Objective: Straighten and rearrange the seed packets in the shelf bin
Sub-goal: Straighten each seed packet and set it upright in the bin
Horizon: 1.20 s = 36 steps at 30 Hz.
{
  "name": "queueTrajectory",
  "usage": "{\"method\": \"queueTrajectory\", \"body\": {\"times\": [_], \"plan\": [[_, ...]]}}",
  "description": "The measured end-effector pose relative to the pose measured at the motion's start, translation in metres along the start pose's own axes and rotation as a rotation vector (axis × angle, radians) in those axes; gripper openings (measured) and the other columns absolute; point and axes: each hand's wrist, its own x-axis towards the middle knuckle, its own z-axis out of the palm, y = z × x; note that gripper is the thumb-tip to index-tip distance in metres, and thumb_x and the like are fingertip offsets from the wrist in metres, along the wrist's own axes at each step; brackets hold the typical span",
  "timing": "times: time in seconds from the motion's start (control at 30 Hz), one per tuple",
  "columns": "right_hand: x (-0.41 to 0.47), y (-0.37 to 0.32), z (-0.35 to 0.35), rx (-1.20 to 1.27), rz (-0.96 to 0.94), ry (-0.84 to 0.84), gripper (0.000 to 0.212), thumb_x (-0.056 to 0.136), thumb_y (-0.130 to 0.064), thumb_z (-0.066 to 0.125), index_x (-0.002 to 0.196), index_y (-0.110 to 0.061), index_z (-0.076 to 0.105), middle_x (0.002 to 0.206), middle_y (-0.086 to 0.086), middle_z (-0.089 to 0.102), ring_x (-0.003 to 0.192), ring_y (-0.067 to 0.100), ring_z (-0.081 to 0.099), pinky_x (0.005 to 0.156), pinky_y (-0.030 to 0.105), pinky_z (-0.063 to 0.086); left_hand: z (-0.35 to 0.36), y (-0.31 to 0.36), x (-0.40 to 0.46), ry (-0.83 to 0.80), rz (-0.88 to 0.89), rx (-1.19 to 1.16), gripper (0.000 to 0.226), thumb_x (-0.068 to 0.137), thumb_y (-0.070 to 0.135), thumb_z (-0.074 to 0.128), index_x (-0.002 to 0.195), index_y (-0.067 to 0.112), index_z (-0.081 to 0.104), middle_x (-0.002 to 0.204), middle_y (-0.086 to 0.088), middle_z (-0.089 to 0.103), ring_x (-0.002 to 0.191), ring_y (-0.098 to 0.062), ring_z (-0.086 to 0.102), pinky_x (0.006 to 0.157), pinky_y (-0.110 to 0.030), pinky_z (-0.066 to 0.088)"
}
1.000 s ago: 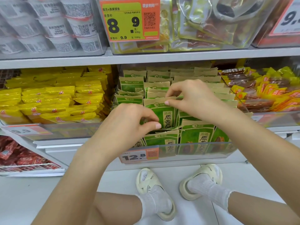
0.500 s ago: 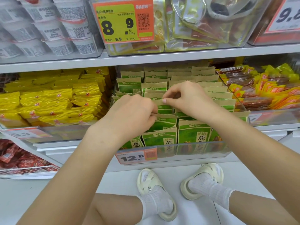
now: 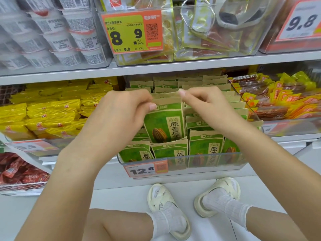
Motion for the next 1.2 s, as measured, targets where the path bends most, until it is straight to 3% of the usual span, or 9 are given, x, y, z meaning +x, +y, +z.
{"method": "queueTrajectory", "body": {"times": [0.13,0.37,0.53,0.67,0.77,0.9,0.97,1.07,1.2], "plan": [[-0.024,-0.006,-0.001,0.177,-0.041,-0.106,0.037,0.085,-0.053,0.051,0.102,-0.026,0.069,0.094,-0.023,0.07,0.091,-0.01,0.061,0.078,0.007,0.044,-0.01,0.007,-0.003,0.142,0.018,-0.074,0.016,0.096,0.036,0.056,0.09,0.026,0.068,0.064,0.008,0.058,0.062,-0.011,0.051,0.057,-0.026,0.034],[-0.041,-0.022,-0.001,0.21,-0.107,-0.029,0.031,0.084,-0.029,0.071,0.113,-0.018,0.065,0.105,-0.003,0.072,0.098,0.014,0.068,0.09,0.038,0.054,-0.024,0.032,-0.015,0.306,0.042,-0.225,0.007,0.087,0.04,0.059,0.082,0.036,0.058,0.073,0.014,0.066,0.074,-0.01,0.059,0.071,-0.029,0.045],[-0.057,-0.033,-0.006,0.254,-0.175,0.157,0.023,0.082,-0.033,0.07,0.103,-0.025,0.064,0.098,-0.012,0.072,0.092,0.006,0.067,0.081,0.024,0.054,-0.025,0.033,-0.024,0.404,-0.023,-0.504,0.007,0.091,0.038,0.061,0.098,0.037,0.058,0.086,0.015,0.068,0.081,0.001,0.065,0.078,-0.021,0.053],[-0.075,-0.035,-0.011,0.403,-0.158,0.329,0.012,0.084,-0.025,0.068,0.095,-0.027,0.064,0.087,-0.017,0.072,0.081,0.001,0.067,0.066,0.018,0.053,-0.007,0.032,-0.041,0.267,-0.155,-0.71,0.022,0.087,0.052,0.055,0.1,0.037,0.063,0.099,0.012,0.073,0.098,-0.006,0.068,0.091,-0.038,0.054],[-0.093,-0.027,-0.005,0.486,-0.012,0.325,0.017,0.078,-0.032,0.072,0.094,-0.026,0.067,0.087,-0.008,0.075,0.082,0.006,0.069,0.068,0.022,0.056,0.018,0.045,-0.064,0.066,-0.241,-0.909,0.03,0.092,0.053,0.058,0.107,0.029,0.067,0.103,0.012,0.074,0.101,-0.006,0.068,0.089,-0.033,0.053],[-0.125,-0.011,0.018,0.569,0.147,0.287,0.023,0.073,-0.032,0.073,0.092,-0.02,0.069,0.079,-0.001,0.075,0.071,0.009,0.069,0.062,0.027,0.056,0.051,0.06,-0.101,-0.104,-0.329,-1.14,0.036,0.086,0.032,0.057,0.116,0.016,0.067,0.104,0.001,0.076,0.099,-0.013,0.071,0.079,-0.025,0.056],[-0.142,-0.006,0.029,0.589,0.222,0.274,0.024,0.072,-0.033,0.066,0.091,-0.018,0.069,0.072,0.0,0.074,0.063,0.009,0.067,0.053,0.025,0.052,0.062,0.062,-0.119,-0.11,-0.395,-1.219,0.035,0.084,0.028,0.059,0.116,0.016,0.067,0.103,-0.005,0.076,0.098,-0.02,0.072,0.079,-0.028,0.058],[-0.164,0.0,0.039,0.648,0.316,0.226,0.029,0.076,-0.034,0.061,0.098,-0.018,0.07,0.081,0.001,0.075,0.07,0.012,0.07,0.057,0.027,0.056,0.075,0.062,-0.143,-0.065,-0.507,-1.276,0.033,0.082,0.027,0.061,0.112,0.015,0.069,0.098,-0.007,0.077,0.091,-0.021,0.073,0.071,-0.025,0.057],[-0.188,0.004,0.05,0.795,0.444,0.229,0.036,0.077,-0.036,0.065,0.108,-0.018,0.07,0.095,0.007,0.074,0.079,0.017,0.069,0.062,0.026,0.054,0.091,0.068,-0.162,0.012,-0.643,-1.341,0.031,0.081,0.026,0.064,0.109,0.015,0.068,0.096,-0.007,0.077,0.093,-0.027,0.072,0.081,-0.039,0.057]]}}
